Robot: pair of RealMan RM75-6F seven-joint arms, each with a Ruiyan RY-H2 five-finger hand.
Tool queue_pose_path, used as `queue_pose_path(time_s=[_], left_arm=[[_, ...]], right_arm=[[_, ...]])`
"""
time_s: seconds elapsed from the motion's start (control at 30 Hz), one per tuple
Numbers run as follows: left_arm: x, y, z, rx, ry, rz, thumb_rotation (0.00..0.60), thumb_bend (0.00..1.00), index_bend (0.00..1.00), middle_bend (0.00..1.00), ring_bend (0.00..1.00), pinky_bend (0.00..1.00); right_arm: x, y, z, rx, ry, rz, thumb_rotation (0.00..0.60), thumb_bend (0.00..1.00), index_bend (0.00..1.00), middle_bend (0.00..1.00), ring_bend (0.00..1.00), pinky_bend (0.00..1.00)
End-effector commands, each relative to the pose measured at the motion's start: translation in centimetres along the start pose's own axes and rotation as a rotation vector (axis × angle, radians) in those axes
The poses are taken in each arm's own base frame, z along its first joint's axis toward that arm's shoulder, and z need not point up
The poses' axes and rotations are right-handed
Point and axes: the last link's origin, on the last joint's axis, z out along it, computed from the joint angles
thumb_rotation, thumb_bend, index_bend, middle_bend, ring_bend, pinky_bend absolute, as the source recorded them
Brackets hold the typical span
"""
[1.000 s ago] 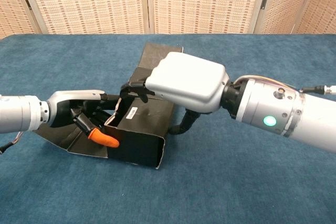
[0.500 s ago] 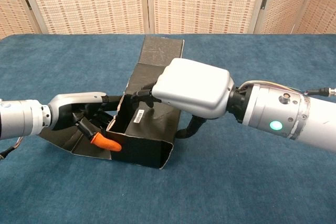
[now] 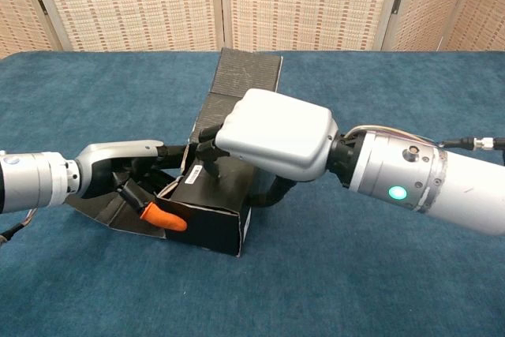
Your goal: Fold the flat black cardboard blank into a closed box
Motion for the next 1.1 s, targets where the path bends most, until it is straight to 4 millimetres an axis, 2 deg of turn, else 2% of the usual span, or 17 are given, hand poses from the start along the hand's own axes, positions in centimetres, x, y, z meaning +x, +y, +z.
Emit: queue_pose_path(time_s=[0.03,0.8,0.97,1.1], left_arm=[[0.0,0.0,0.0,0.001,-0.001,0.001,0.600,0.20,0.11,0.15,0.50,0.59],[-0.1,-0.4,0.1,0.019,0.000,-0.020,0.600,0.20,0.14,0.16,0.50,0.59],[-0.2,-0.6,0.4,0.026,0.011,-0.042,0.600,0.20,0.27,0.29,0.53,0.60],[-0.3,-0.6,0.5,0.029,0.016,-0.046,0.600,0.20,0.29,0.30,0.53,0.60]], right_arm=[[0.0,-0.1,0.2,0.005,-0.002,-0.001,0.600,0.13,0.47,0.38,0.76,1.00],[-1.4,-0.4,-0.6,0.043,-0.087,-0.053,0.600,0.19,0.54,0.45,0.76,1.00],[-1.5,-0.3,-0.7,0.049,-0.115,-0.060,0.600,0.19,0.54,0.46,0.76,1.00],[-1.5,-0.4,-0.9,0.060,-0.136,-0.063,0.600,0.20,0.54,0.48,0.76,1.00]])
